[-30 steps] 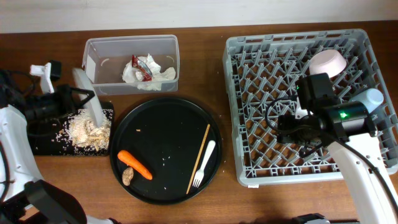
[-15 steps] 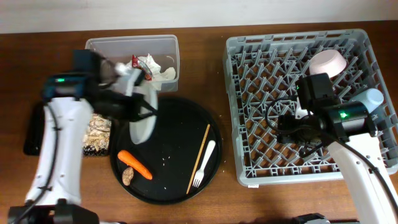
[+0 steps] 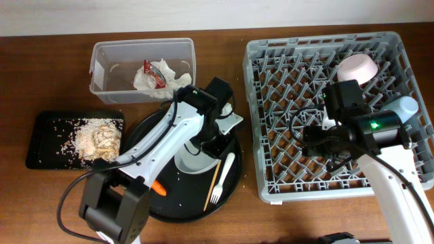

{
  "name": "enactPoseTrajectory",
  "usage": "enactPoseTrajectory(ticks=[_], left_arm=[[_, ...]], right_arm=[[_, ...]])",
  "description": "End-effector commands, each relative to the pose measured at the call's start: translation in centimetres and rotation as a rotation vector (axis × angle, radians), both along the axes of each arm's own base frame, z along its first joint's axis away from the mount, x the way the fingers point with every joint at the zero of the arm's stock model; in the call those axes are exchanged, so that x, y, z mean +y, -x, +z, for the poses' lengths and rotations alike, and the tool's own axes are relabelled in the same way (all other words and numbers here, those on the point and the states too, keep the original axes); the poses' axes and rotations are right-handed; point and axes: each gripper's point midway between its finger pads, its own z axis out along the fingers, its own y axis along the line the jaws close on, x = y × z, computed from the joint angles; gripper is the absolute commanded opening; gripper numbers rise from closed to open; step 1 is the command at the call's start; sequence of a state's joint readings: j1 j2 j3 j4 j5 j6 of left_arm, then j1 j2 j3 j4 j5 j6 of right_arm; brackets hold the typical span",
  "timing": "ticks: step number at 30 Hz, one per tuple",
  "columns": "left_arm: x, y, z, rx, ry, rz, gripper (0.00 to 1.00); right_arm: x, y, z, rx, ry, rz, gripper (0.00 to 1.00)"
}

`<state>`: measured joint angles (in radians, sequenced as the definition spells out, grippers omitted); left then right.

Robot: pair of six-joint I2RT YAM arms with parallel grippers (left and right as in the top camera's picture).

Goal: Sort waste into correct bins and load items into the dishwasher rack

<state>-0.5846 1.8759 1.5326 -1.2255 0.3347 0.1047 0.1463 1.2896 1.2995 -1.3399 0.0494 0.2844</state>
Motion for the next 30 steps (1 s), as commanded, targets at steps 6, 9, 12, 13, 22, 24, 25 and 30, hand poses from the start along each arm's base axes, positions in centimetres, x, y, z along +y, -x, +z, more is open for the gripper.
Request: enactPoseTrajectory(ticks=[6, 9, 12, 13, 22, 24, 25, 30], left_arm=[[2.5, -1.1, -0.7, -0.040, -0.150, 0.065, 0.31], [8.2, -3.2, 1.3, -0.123, -0.347, 0.413, 0.49], [14.0, -4.1, 3.3, -0.083, -0.359, 0.681, 0.66], [15.3, -3.9, 3.4, -0.059, -0.374, 0.739, 0.69], [22.8, -0.4, -2.6, 0.155, -0.485, 1.044, 0.87], [22.9, 1.1, -4.6, 0.186, -0.506, 1.036, 0.87], [22.9, 1.4, -5.5, 0.187, -0.506, 1.036, 0.86], [20.5, 2.3, -10.1, 0.223, -0.349, 1.049, 0.65]], right_arm=[[-0.4, 0.0, 0.5, -0.014, 0.013, -0.009, 0.71], [-0.4, 0.0, 0.5, -0.014, 0.013, -0.008, 0.71], [-0.4, 0.1, 0.5, -0.010, 0.014, -0.008, 0.72], [-0.4, 0.1, 0.5, -0.007, 0.014, -0.009, 0.72], [-0.4, 0.6, 0.4, 0.011, 0.016, -0.008, 0.76], [-0.4, 0.6, 0.4, 0.011, 0.016, -0.008, 0.76], [-0.4, 0.6, 0.4, 0.011, 0.016, -0.008, 0.75], [-0.4, 0.7, 0.4, 0.014, 0.017, -0.008, 0.76]])
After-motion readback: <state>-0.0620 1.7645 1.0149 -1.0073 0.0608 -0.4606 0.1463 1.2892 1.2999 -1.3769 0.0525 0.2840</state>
